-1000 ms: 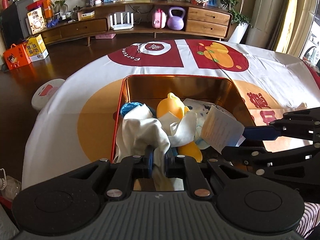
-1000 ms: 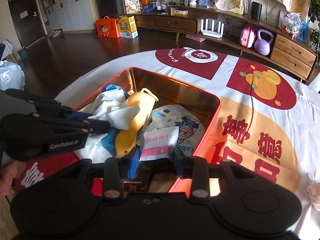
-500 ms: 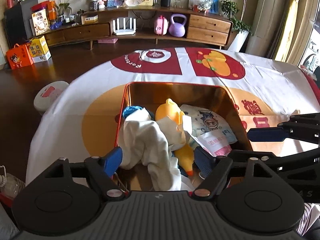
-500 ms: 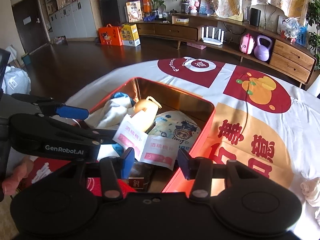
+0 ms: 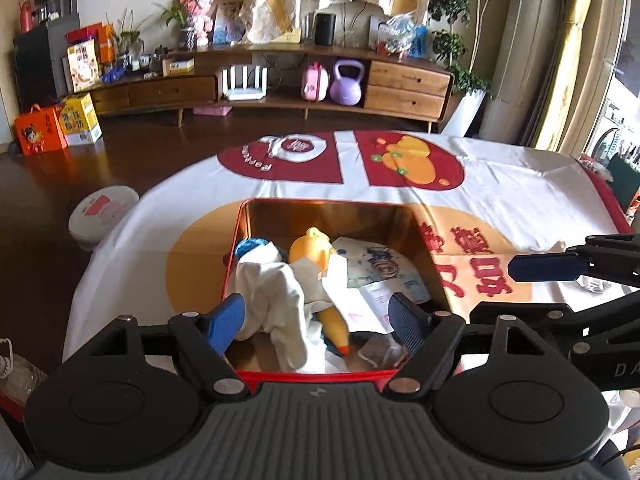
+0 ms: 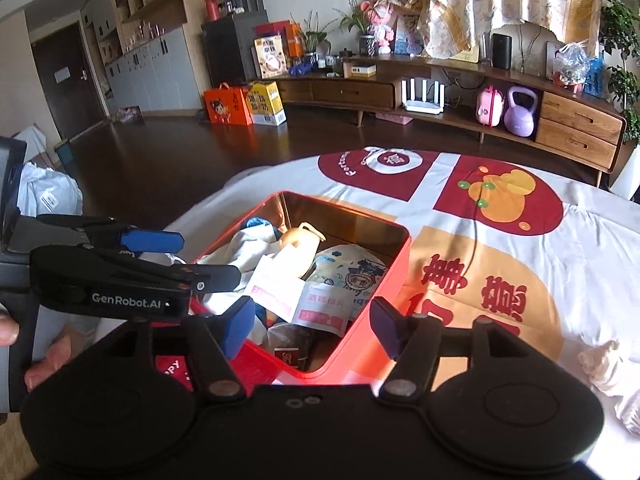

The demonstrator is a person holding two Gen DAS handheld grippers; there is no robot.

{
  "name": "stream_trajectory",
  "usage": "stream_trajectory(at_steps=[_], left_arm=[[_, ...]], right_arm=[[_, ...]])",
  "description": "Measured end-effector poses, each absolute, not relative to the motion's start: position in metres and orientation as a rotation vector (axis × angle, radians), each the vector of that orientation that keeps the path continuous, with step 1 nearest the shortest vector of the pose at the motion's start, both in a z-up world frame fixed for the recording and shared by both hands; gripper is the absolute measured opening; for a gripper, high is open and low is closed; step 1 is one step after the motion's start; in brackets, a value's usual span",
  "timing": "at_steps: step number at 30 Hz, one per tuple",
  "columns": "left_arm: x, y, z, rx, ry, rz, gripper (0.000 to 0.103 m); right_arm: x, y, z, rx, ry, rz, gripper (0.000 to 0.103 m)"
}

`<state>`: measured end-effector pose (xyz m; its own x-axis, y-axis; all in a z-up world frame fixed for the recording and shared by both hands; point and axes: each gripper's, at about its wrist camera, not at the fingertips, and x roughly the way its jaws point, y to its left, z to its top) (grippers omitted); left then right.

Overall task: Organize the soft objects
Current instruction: 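Move both tools back from the tin toward the white mesh ball and swab bag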

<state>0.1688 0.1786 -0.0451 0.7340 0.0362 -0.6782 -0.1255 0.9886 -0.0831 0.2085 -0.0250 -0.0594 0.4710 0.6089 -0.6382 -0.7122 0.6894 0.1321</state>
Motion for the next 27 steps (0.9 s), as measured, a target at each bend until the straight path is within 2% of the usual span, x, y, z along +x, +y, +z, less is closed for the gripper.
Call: stream_trajectory(at_steps=[3,5,9,13,15,17,19,24,27], left_arm=[[0.162,0.169,-0.037,-0.127,0.723,0.064,0.08],[0.159,0.161,-0.032,-0.123,0.709,0.051,0.084],[0.154,0.142,-0.025,-0.132,0.691,0.018,0.085],[0.154,0.121,-0.021,-0.142,0.681,-0.017,0.09],[0.155,0.109,-0.021,-0.146,0.676,-0.038,0.09],[0.158,0.097,-0.021,-0.146,0.674,-0.058,0.09],[0.16,0.084,-0.021,-0.144,0.667,-0.079,0.09],[0.169,0.051,-0.02,-0.142,0.651,-0.13,0.101],[0.176,0.03,-0.021,-0.129,0.642,-0.143,0.101]], right_arm=[[0.203,-0.038,-0.053,-0.138,0.696,0.815,0.065],[0.199,-0.049,-0.049,-0.123,0.685,0.812,0.073],[0.192,-0.071,-0.043,-0.098,0.663,0.802,0.08],[0.187,-0.096,-0.039,-0.073,0.647,0.778,0.087],[0.186,-0.109,-0.037,-0.063,0.641,0.758,0.09],[0.184,-0.122,-0.036,-0.051,0.633,0.735,0.099],[0.182,-0.137,-0.035,-0.043,0.619,0.703,0.102],[0.185,-0.173,-0.033,-0.027,0.599,0.635,0.103],[0.189,-0.195,-0.034,-0.017,0.591,0.611,0.103]])
